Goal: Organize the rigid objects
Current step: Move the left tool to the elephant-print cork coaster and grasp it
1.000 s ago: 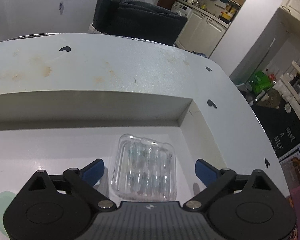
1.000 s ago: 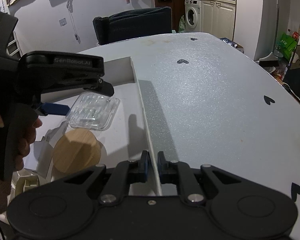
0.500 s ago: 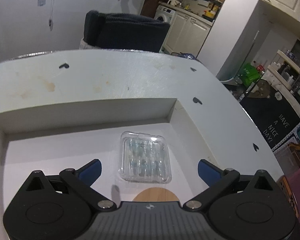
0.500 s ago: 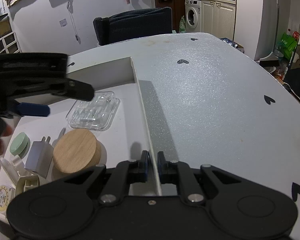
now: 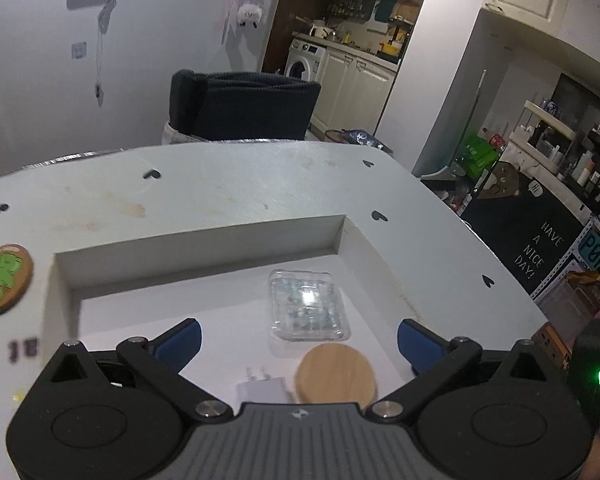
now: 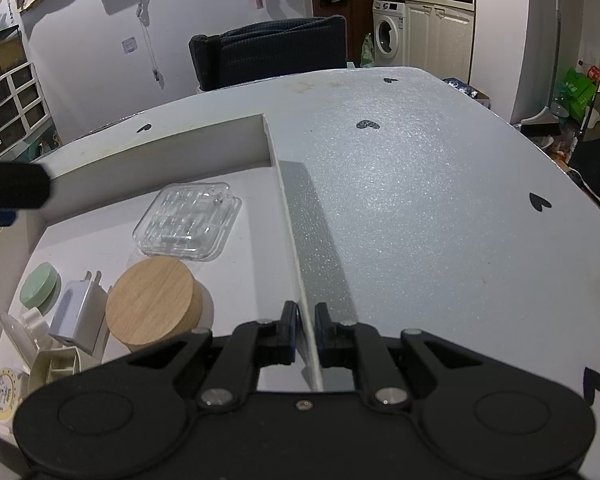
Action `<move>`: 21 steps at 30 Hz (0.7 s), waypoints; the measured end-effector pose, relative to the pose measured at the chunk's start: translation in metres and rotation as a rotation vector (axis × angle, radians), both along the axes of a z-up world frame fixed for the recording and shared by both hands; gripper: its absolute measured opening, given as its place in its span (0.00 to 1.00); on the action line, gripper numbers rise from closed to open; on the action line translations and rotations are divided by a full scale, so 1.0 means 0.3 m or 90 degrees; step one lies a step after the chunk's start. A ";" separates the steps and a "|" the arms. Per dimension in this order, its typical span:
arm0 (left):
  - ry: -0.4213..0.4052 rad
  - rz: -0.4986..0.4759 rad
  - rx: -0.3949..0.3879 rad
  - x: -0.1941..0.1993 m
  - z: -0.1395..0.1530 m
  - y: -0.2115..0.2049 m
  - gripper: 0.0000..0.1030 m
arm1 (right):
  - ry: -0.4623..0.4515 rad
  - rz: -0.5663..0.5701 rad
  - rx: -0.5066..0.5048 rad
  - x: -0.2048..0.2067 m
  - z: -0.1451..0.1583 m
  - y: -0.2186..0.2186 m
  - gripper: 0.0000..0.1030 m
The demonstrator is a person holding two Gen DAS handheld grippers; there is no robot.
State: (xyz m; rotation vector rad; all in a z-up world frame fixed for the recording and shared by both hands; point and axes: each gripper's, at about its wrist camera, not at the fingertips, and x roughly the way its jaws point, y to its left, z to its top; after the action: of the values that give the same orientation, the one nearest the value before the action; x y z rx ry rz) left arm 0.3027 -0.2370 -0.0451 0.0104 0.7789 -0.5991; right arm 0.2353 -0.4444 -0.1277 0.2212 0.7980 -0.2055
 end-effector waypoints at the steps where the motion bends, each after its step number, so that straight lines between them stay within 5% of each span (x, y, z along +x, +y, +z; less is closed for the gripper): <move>1: -0.008 0.004 0.005 -0.005 0.003 0.016 1.00 | 0.000 0.000 0.000 -0.002 -0.001 0.000 0.11; 21: -0.066 0.134 0.044 0.065 0.015 0.414 1.00 | -0.001 0.000 0.000 -0.003 -0.002 -0.001 0.11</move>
State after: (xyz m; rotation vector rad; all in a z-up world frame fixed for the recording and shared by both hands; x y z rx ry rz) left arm 0.3222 -0.1129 -0.0405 0.0229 0.6899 -0.3689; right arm 0.2343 -0.4446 -0.1283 0.2215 0.7969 -0.2052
